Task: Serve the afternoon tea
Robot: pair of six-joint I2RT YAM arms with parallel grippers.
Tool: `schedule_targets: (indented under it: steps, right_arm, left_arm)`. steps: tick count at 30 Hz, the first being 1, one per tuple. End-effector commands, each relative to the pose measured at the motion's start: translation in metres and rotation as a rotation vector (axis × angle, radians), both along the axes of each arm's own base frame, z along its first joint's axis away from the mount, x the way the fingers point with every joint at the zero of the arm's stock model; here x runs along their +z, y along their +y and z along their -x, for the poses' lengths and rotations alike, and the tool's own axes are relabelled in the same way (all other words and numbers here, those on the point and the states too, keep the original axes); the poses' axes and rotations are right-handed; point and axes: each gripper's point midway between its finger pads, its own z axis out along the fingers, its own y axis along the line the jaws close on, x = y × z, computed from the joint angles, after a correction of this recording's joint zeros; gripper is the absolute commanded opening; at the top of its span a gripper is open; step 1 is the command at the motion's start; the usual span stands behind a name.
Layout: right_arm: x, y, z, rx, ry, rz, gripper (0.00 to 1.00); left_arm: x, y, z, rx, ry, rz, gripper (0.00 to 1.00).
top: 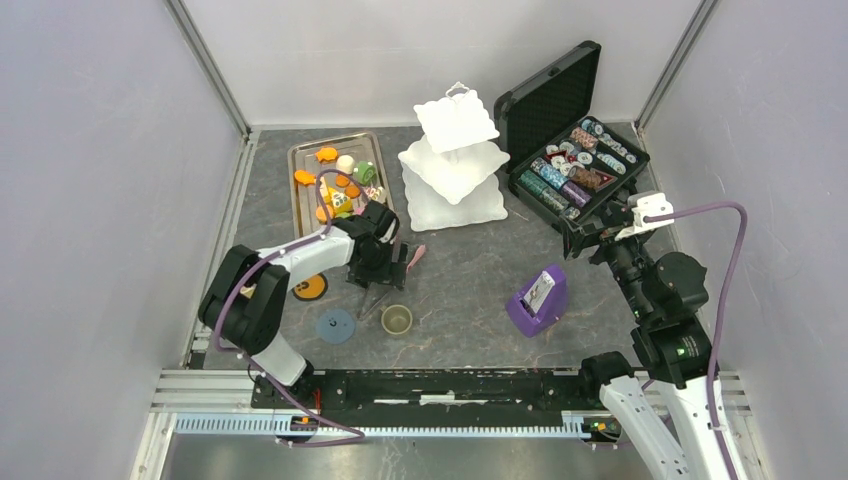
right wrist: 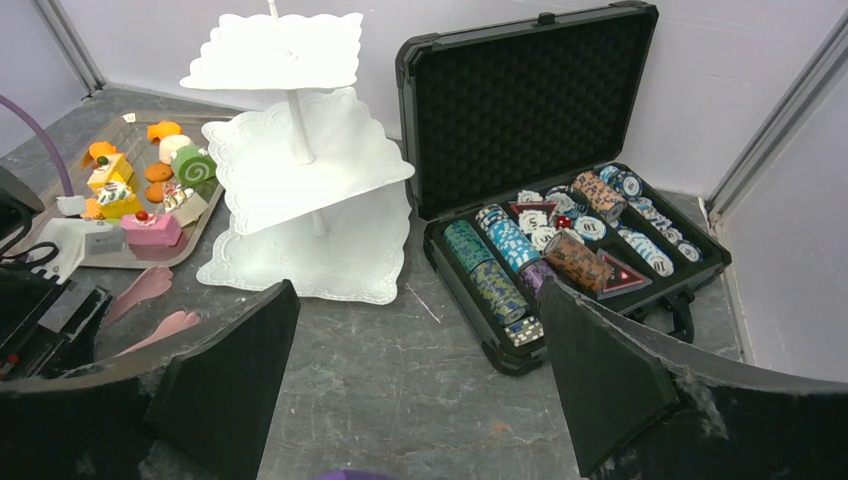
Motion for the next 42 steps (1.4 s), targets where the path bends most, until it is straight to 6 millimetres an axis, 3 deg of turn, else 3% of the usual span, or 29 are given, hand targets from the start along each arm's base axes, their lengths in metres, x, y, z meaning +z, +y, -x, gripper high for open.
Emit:
schedule_targets:
  steps: [1, 6, 13, 18, 21, 24, 28, 35, 42]
  right_arm:
    - [0.007, 0.003, -0.001, 0.017, -0.036, -0.005, 0.98]
    - [0.004, 0.003, -0.002, 0.011, -0.026, -0.008, 0.98]
    - [0.001, 0.004, -0.003, 0.014, -0.019, -0.02, 0.98]
    - [-0.003, 0.007, -0.004, 0.028, -0.01, -0.032, 0.98]
    - [-0.004, 0.009, -0.005, 0.033, -0.003, -0.036, 0.98]
    - [-0.004, 0.009, -0.004, 0.037, -0.006, -0.046, 0.98]
    - [-0.006, 0.011, -0.004, 0.044, -0.005, -0.064, 0.98]
    - [-0.005, 0.013, -0.003, 0.05, -0.002, -0.079, 0.98]
    - [-0.005, 0.011, -0.002, 0.042, -0.003, -0.081, 0.98]
  left_arm:
    - [-0.001, -0.021, -0.014, 0.031, -0.097, -0.027, 0.98]
    - [0.001, -0.033, -0.014, 0.041, -0.17, -0.065, 0.95]
    - [-0.001, -0.032, -0.006, 0.17, -0.228, -0.004, 0.88]
    - [-0.003, -0.021, -0.004, 0.197, -0.286, 0.007, 0.83]
    - [-0.008, -0.017, 0.001, 0.158, -0.268, -0.023, 0.92]
    - [-0.012, -0.013, 0.004, 0.136, -0.252, -0.05, 0.93]
    - [-0.013, -0.004, 0.004, 0.139, -0.248, -0.105, 0.86]
    - [0.003, 0.001, 0.001, 0.117, -0.284, -0.127, 0.75]
    - [0.034, 0.005, -0.004, 0.096, -0.342, -0.13, 0.67]
